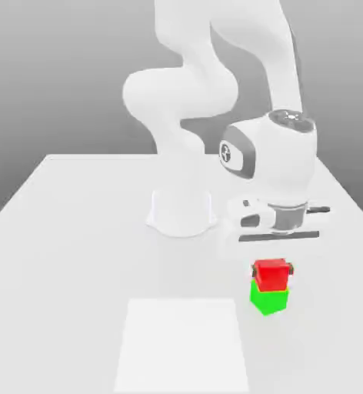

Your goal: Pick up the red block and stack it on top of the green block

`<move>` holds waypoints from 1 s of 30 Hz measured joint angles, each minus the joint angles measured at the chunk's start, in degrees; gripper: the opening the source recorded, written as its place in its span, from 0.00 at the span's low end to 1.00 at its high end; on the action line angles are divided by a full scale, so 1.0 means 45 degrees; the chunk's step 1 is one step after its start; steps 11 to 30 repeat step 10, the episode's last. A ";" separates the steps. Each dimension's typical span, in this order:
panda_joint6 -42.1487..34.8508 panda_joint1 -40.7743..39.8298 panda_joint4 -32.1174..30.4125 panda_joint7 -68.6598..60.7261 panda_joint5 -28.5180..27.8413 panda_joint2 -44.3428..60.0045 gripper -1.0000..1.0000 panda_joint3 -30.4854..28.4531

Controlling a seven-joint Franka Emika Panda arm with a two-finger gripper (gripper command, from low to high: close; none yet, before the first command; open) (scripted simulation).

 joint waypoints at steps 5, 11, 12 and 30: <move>-0.0696 0.0268 -0.0023 -0.0479 0.0687 -0.0734 1.00 0.0014; -0.2762 0.0804 -0.0106 -0.1297 0.1865 -0.2910 1.00 -0.0260; -0.2762 0.0804 -0.0106 -0.1297 0.1865 -0.2910 1.00 -0.0260; -0.2762 0.0804 -0.0106 -0.1297 0.1865 -0.2910 1.00 -0.0260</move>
